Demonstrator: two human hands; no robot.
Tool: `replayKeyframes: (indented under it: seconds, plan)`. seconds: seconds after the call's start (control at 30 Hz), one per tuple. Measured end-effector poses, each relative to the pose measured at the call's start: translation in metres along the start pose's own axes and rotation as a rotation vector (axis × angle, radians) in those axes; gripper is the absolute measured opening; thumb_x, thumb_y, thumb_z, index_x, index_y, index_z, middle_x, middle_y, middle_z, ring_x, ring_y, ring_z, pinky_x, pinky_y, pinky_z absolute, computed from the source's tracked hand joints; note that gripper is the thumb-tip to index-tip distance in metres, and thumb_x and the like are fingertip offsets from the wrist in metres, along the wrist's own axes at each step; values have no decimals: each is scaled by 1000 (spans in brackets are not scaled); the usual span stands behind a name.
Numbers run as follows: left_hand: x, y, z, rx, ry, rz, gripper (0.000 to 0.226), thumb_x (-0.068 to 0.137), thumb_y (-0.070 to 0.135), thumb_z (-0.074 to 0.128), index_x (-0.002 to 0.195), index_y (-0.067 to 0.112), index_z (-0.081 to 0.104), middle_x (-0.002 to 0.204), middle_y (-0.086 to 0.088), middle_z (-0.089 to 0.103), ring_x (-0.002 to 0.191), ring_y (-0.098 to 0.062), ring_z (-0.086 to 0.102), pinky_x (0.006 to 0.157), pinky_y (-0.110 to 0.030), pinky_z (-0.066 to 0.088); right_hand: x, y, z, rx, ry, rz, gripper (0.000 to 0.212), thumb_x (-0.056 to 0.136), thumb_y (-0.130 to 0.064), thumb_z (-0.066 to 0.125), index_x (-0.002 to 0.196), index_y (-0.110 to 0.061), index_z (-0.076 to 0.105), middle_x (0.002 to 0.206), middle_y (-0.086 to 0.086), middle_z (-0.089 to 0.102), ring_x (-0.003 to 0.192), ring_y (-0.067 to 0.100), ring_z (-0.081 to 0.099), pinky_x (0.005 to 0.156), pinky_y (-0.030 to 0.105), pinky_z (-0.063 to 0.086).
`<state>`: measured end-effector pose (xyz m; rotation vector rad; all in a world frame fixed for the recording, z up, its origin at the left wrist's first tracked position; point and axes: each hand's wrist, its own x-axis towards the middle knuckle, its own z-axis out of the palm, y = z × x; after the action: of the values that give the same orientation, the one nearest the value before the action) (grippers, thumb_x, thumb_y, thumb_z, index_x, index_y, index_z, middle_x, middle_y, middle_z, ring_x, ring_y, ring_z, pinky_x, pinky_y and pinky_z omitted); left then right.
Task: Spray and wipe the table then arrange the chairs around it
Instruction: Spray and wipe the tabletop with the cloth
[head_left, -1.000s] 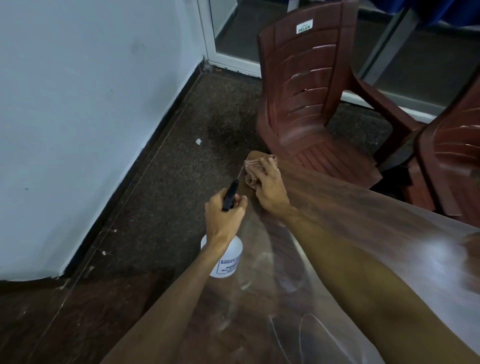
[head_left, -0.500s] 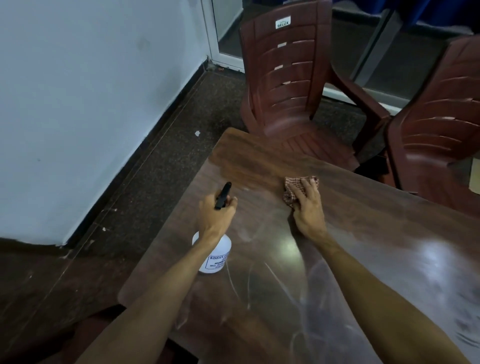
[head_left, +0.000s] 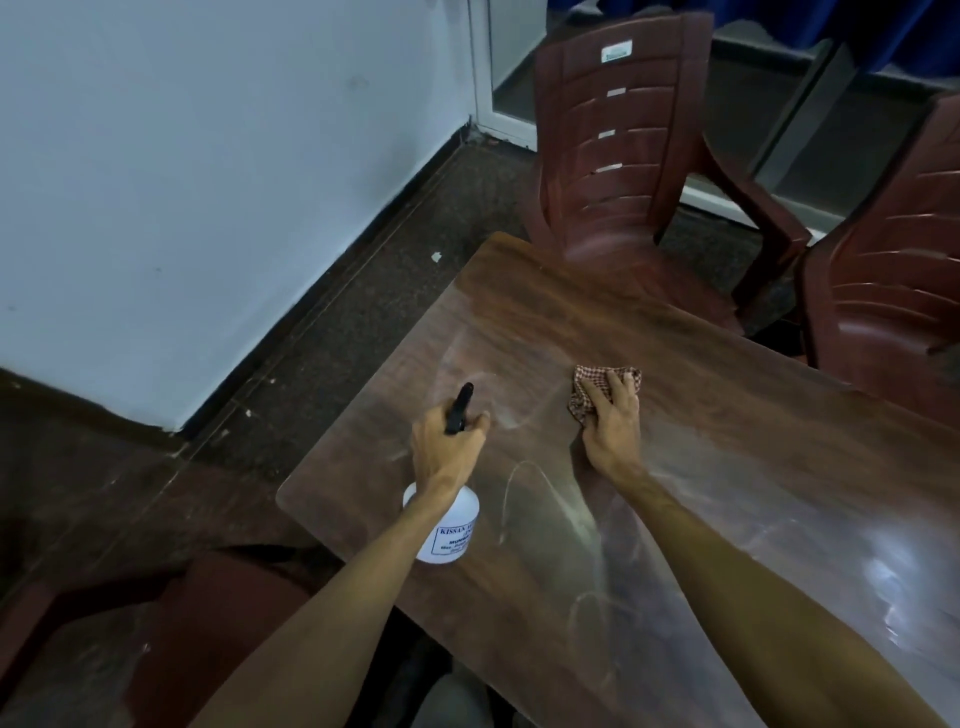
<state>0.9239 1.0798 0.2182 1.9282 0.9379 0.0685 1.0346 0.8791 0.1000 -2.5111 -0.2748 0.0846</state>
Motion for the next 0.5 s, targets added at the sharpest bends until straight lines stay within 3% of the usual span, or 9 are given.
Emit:
replayKeyframes:
  seconds: [0.1, 0.23, 0.3, 0.4, 0.5]
  plan:
    - [8, -10, -24, -30, 42, -6, 27, 89, 24, 78, 66, 18, 64, 55, -1, 64, 57, -29, 69, 64, -49, 64, 1, -32, 26, 7, -23, -51, 62, 82, -2, 58, 143, -16, 54, 154, 27, 34, 146, 49, 20, 122, 58, 13]
    - [29, -24, -51, -67, 37, 13, 30, 91, 18, 74, 64, 13, 61, 53, -10, 58, 52, -27, 61, 59, -50, 59, 13, -78, 66, -74, -286, -585, 70, 83, -4, 56, 149, -22, 45, 160, 17, 29, 150, 39, 17, 123, 52, 14]
    - [47, -30, -62, -90, 47, 20, 31, 91, 18, 74, 63, 15, 61, 51, -4, 57, 51, -23, 59, 59, -48, 58, 53, -93, 74, -76, -269, -559, 72, 78, -1, 56, 147, -20, 47, 157, 19, 32, 147, 40, 22, 122, 51, 16]
    - [70, -38, -72, -131, 50, 37, 27, 92, 19, 73, 67, 15, 63, 54, -5, 59, 51, -20, 58, 60, -51, 60, 82, -120, 85, -37, -151, -300, 67, 79, -2, 54, 144, -17, 52, 153, 25, 35, 145, 48, 25, 120, 59, 19]
    - [89, -38, -80, -167, 40, 44, 29, 93, 21, 74, 67, 18, 61, 55, -3, 60, 51, -22, 60, 59, -54, 60, 46, -138, 102, -91, -321, -560, 72, 82, -8, 55, 151, -24, 41, 161, 15, 27, 152, 35, 14, 123, 52, 10]
